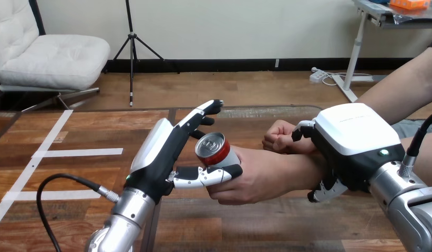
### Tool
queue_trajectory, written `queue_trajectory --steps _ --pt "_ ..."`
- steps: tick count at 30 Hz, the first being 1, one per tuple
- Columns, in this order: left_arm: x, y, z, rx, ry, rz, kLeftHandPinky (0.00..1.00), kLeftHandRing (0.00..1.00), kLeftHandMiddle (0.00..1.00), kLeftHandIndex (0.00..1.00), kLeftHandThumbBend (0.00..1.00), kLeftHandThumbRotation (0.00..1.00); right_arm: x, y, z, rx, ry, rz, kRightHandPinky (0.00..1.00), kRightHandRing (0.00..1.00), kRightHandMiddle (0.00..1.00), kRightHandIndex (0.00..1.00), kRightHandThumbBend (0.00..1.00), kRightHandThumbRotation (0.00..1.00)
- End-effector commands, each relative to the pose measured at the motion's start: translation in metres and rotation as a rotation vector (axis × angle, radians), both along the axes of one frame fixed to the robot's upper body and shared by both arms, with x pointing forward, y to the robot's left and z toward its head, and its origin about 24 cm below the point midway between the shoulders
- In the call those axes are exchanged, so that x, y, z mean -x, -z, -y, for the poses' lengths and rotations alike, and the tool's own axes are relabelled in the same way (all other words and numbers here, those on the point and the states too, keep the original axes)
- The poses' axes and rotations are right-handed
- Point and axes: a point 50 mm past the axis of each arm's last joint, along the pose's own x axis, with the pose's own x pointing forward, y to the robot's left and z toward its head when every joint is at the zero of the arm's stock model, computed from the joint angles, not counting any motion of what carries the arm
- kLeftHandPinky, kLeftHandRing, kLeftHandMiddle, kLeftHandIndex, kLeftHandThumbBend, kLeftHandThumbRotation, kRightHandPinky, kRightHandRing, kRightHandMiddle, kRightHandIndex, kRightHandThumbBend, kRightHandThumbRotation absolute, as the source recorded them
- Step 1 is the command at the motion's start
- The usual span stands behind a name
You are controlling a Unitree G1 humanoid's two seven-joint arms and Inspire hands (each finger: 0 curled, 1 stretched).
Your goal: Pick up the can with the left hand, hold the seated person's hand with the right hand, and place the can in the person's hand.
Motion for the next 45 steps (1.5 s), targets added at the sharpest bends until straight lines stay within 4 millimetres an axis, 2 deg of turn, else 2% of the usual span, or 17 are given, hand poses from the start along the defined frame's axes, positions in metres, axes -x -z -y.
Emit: queue_trajectory --steps 1,16,45 --pt "-0.004 -0.013 -0.004 0.023 0.002 0.025 0.73 0.86 0.92 0.92 0.82 0.38 -0.003 -0.021 -0.001 -0.017 -0.013 0.097 0.67 0.74 0.77 0.74 0.92 0.01" --pt "0.007 -0.020 0.000 0.076 0.033 0.030 0.79 0.89 0.92 0.94 0.86 0.42 0.001 -0.032 -0.008 -0.042 -0.055 0.152 0.67 0.73 0.76 0.74 0.93 0.03" --pt "0.015 -0.016 -0.004 0.084 0.014 0.017 0.76 0.87 0.90 0.91 0.84 0.41 0.007 -0.036 -0.013 -0.072 -0.067 0.173 0.66 0.72 0.75 0.73 0.92 0.01"
